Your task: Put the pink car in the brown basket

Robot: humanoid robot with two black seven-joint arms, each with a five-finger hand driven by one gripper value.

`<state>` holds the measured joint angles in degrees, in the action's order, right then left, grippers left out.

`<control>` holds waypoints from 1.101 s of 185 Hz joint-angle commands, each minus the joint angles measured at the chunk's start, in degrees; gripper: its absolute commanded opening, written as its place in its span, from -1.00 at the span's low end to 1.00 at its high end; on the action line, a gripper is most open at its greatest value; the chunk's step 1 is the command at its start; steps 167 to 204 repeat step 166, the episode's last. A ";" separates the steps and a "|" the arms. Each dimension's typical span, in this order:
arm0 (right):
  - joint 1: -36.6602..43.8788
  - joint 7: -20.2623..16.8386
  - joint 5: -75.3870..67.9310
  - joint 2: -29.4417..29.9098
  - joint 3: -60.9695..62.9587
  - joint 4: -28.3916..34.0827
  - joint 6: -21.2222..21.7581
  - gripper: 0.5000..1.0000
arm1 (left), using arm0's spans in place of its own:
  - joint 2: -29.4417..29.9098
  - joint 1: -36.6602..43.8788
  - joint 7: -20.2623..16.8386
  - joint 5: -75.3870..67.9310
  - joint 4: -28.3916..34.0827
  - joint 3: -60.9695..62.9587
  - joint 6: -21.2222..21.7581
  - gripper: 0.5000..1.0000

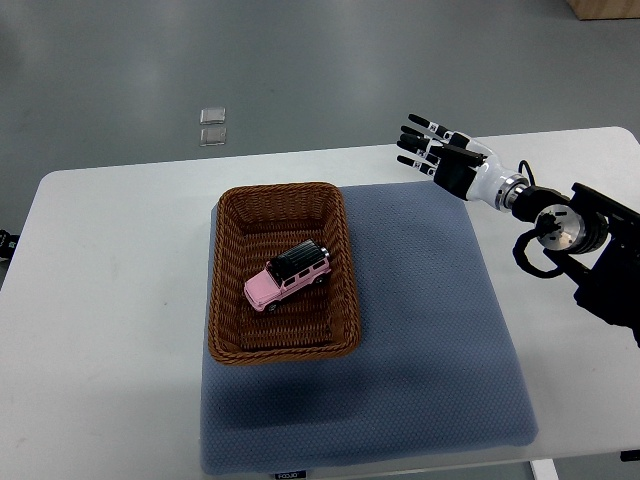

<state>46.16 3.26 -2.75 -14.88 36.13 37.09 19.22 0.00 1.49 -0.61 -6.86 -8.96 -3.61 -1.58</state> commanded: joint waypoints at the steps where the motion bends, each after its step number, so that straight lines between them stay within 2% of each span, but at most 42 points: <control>1: -0.37 -0.01 -3.22 -0.59 -0.01 -0.09 0.03 0.66 | 0.00 0.00 0.00 0.00 0.00 0.00 0.00 1.00; 70: -1.16 -0.10 -9.29 -0.59 -0.10 -0.79 -0.06 0.67 | 0.00 -0.09 0.00 0.00 0.00 0.00 0.00 1.00; 204: -1.69 0.78 -8.15 -0.50 -0.10 -0.88 0.73 0.67 | 0.00 0.00 0.00 0.00 0.00 0.00 0.00 1.00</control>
